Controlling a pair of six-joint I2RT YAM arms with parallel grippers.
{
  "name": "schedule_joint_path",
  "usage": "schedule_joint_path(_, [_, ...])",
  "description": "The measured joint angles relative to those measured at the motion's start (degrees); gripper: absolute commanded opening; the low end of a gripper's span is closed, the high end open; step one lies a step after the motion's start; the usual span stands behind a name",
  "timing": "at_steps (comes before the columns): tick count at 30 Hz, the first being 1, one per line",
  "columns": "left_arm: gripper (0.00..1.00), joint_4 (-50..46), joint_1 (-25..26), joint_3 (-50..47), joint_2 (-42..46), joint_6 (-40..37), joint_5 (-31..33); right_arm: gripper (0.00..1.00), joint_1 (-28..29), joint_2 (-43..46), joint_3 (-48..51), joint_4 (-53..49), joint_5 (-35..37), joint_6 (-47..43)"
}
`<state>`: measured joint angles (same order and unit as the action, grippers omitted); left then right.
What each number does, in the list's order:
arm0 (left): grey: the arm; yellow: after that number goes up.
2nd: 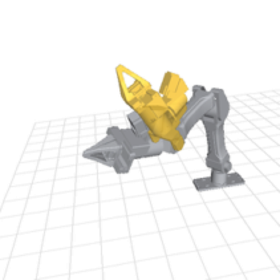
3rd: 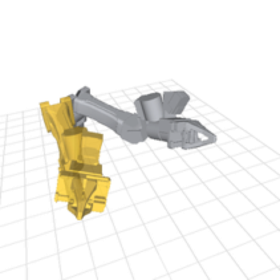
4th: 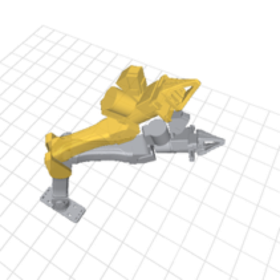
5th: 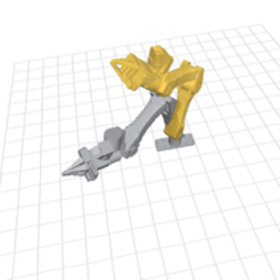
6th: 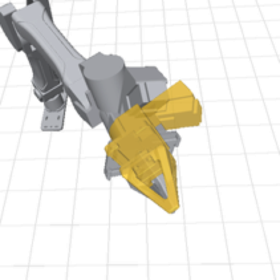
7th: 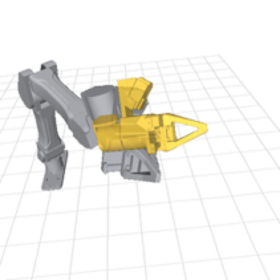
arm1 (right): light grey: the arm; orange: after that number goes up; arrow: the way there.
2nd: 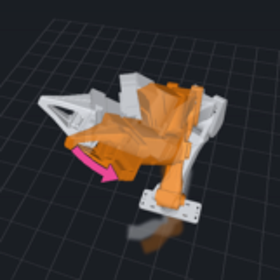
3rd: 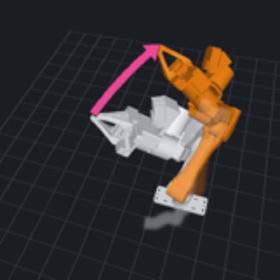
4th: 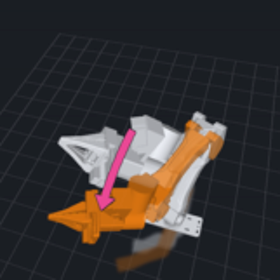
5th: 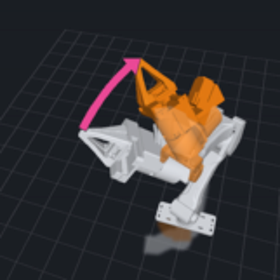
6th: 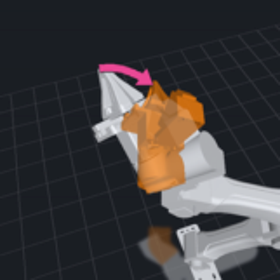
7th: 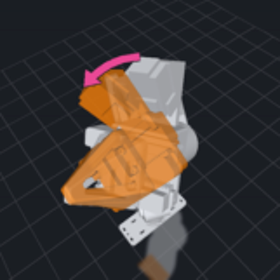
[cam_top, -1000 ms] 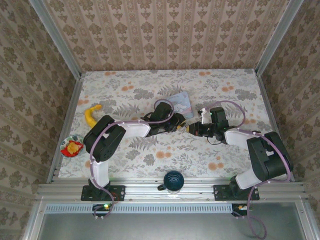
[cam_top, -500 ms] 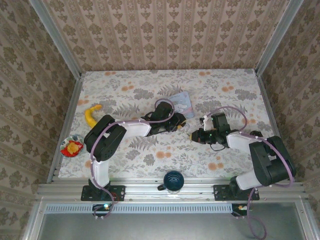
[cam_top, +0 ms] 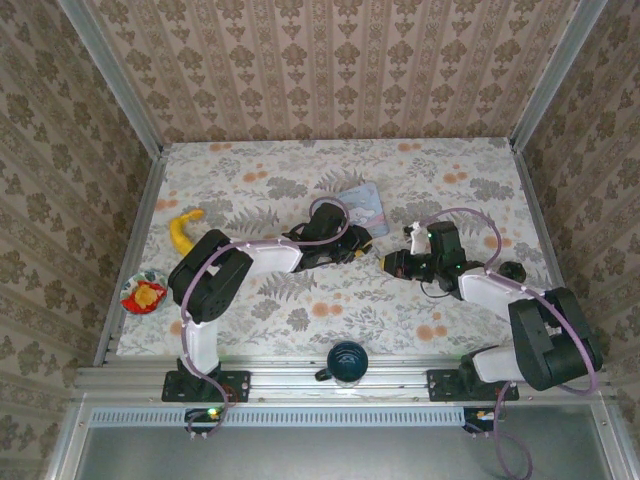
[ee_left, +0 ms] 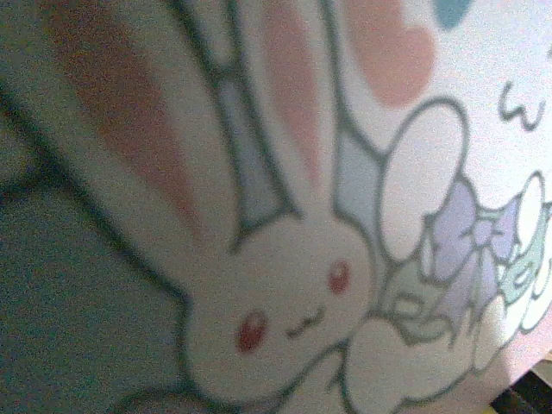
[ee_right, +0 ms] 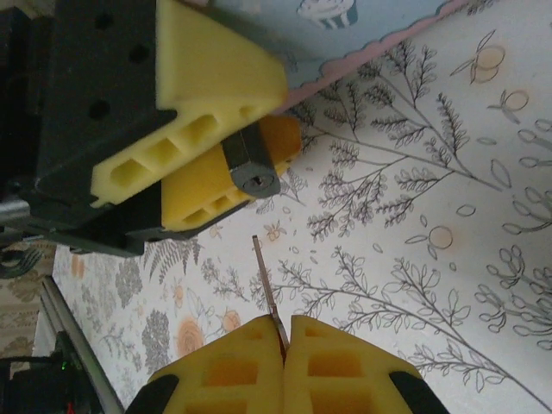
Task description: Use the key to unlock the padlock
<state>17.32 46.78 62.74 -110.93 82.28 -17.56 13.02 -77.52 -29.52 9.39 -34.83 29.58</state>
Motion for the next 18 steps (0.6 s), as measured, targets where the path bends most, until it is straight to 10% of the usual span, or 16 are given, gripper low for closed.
schedule_joint_path(18, [0.0, 0.22, 0.04, -0.02, -0.02, 0.07, -0.09, 0.0, 0.9, -5.73, -1.38, 5.77, 1.64, 2.36])
